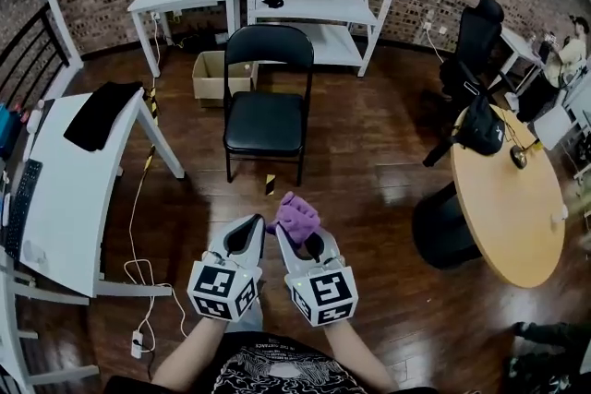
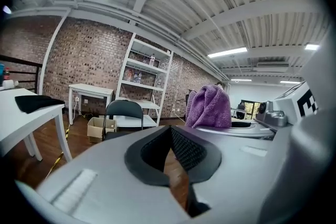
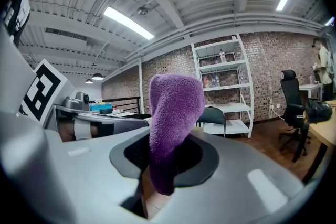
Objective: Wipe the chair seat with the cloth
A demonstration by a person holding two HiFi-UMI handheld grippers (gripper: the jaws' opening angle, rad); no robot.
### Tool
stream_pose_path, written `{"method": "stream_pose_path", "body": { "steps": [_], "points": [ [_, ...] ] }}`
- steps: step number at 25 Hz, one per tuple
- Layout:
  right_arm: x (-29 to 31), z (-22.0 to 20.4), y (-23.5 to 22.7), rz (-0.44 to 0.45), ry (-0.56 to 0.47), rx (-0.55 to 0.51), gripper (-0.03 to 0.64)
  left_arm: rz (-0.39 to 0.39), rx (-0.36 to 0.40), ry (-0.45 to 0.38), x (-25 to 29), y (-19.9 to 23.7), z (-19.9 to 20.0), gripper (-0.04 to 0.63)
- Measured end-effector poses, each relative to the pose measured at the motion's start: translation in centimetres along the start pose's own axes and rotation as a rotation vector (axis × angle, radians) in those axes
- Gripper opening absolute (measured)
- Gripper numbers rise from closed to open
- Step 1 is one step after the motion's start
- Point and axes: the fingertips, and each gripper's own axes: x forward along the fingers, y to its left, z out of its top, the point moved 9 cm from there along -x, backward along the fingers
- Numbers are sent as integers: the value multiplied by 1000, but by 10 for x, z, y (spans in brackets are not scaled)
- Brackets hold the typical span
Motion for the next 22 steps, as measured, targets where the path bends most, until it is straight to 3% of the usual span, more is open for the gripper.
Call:
{"method": "stream_pose_path", "body": {
  "steps": [10,22],
  "points": [
    [147,39,-25,-33,42,6,84,-34,-8,16,92,124,56,5],
    [245,57,-24,-31,54,-1,84,-52,-44,3,137,211,74,5]
  ]
}}
